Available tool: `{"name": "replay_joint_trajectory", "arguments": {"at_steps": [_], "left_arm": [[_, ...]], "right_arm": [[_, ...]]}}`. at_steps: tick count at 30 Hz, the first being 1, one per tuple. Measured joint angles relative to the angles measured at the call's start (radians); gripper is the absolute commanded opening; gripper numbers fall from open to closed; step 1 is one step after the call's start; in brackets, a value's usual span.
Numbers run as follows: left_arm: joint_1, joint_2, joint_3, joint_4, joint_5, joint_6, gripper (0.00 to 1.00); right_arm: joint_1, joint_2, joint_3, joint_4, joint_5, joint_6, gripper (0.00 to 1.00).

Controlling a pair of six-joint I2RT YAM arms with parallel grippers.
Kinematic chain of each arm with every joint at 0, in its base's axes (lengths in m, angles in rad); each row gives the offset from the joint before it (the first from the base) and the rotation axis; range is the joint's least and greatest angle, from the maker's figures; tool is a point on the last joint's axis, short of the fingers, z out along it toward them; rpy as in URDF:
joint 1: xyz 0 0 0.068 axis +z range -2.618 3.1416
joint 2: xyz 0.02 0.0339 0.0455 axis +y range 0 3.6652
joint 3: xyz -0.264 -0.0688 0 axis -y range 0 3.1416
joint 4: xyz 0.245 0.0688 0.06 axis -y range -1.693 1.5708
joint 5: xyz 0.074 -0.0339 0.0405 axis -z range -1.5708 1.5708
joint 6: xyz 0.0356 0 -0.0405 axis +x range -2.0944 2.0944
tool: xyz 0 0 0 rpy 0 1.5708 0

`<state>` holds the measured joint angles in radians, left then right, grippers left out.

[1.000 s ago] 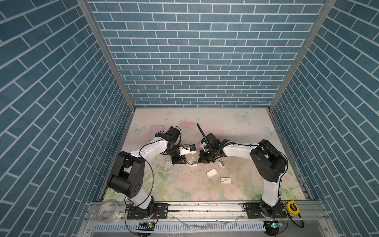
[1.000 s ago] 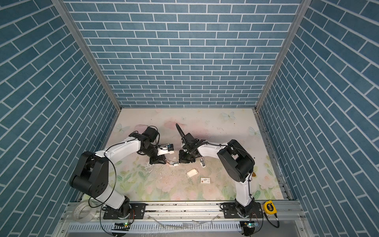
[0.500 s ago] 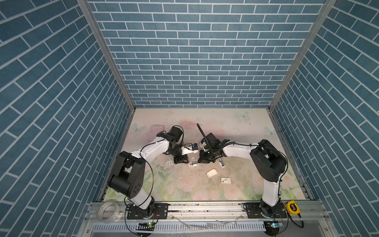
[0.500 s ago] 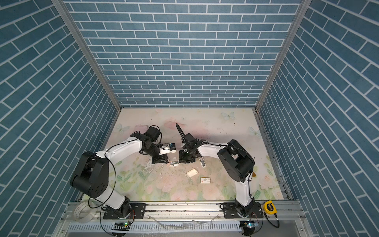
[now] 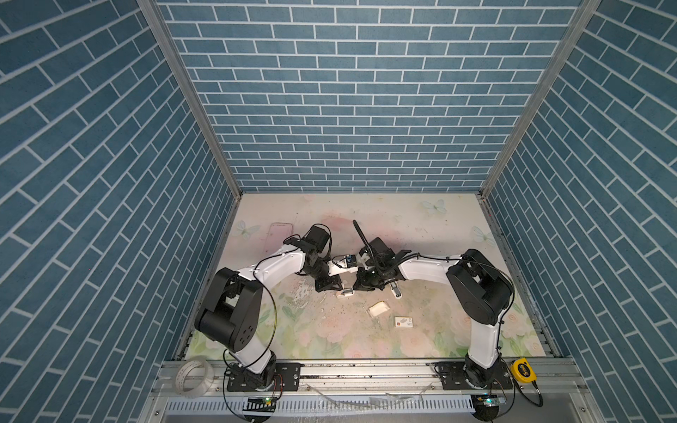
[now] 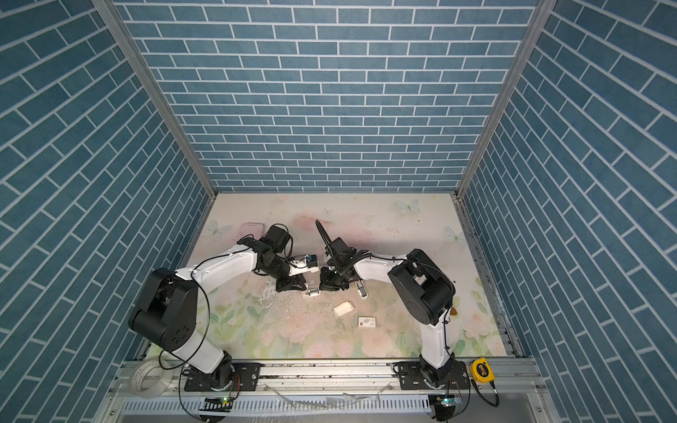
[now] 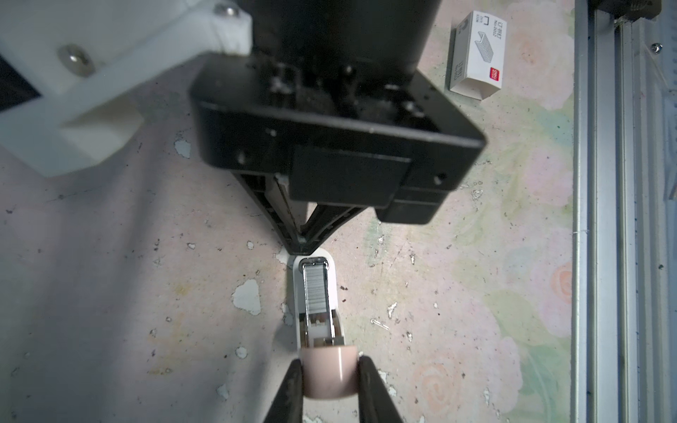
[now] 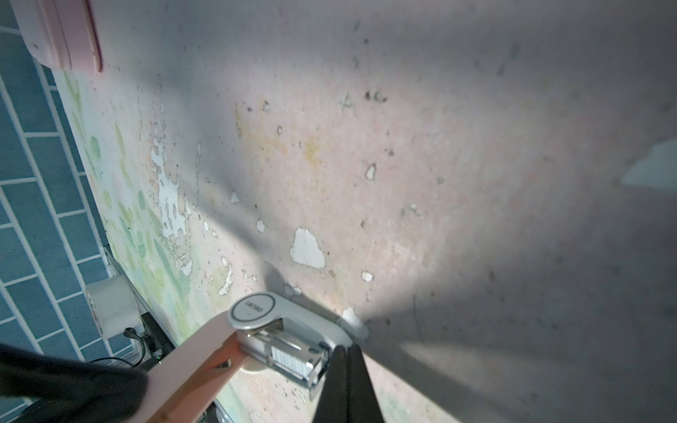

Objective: Load the staples into the stapler

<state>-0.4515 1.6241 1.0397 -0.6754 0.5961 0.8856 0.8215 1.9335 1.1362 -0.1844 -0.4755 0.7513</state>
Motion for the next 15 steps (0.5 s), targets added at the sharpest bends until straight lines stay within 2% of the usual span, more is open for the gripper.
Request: {"name": "replay_joint_trajectory", "arguments": {"at_steps": [15], "left_arm": [[-0.012, 0.011, -0.002, 0.034, 0.001, 0.001, 0.18]], "right_arm": [[0.001, 0.0, -0.021, 0.056, -0.005, 0.003, 0.02]]}}
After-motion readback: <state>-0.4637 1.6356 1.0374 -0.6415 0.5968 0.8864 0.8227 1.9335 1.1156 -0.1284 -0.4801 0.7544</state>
